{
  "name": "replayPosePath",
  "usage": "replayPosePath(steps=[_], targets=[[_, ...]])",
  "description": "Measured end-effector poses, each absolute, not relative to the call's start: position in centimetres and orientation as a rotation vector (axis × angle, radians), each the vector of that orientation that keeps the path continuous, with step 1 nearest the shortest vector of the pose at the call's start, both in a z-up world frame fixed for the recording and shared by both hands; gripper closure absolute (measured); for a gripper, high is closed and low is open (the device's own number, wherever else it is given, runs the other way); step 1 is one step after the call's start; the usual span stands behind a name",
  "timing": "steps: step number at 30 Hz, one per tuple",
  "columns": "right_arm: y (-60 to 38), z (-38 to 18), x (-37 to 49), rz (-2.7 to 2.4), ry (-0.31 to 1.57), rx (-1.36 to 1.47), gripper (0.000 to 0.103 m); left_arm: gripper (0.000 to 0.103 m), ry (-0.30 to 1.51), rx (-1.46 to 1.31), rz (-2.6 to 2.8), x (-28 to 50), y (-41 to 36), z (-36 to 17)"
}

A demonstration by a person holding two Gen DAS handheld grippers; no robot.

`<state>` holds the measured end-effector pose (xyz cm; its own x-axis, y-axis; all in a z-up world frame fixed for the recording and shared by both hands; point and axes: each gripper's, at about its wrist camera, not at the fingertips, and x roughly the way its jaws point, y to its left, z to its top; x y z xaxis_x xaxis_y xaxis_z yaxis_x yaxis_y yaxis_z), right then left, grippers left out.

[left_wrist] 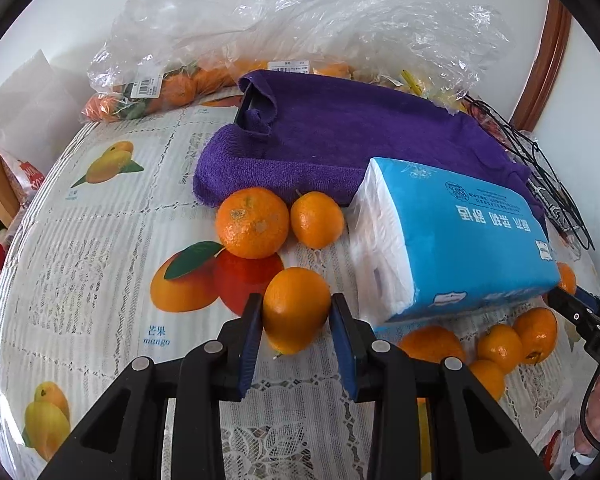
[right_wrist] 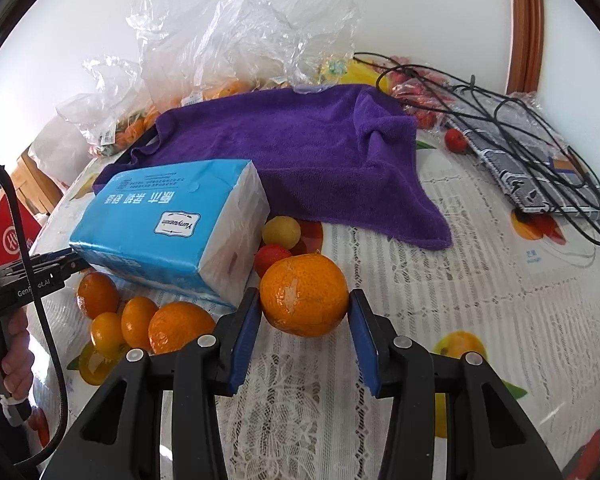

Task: Organize fruits
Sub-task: 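Grasp an orange with the left gripper while the right gripper grasps a large orange, then lift the orange in the left gripper while the right gripper holds its large orange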

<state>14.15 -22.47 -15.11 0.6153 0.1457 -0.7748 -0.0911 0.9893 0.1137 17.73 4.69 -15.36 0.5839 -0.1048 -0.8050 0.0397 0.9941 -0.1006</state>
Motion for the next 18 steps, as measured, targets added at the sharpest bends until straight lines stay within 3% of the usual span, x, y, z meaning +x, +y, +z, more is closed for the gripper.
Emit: replayPosePath(steps=[10,12,18], targets=[[-22.7,-12.1,10.9,0.115,0.842,0.081,0.059,0.072,0.916,-0.092,-0.089,13.9,4.7,-13.2],[-22.8,-11.4,10.5,0.108,0.834,0.09,0.059,0.081,0.905,-0.094,-0.093,13.2,4.4,-12.4],[-22.8,-9.2,9.4,0.11,0.798,0.086,0.059,0.085,0.871,-0.104,-0.121,11.9,3.4,-10.7]])
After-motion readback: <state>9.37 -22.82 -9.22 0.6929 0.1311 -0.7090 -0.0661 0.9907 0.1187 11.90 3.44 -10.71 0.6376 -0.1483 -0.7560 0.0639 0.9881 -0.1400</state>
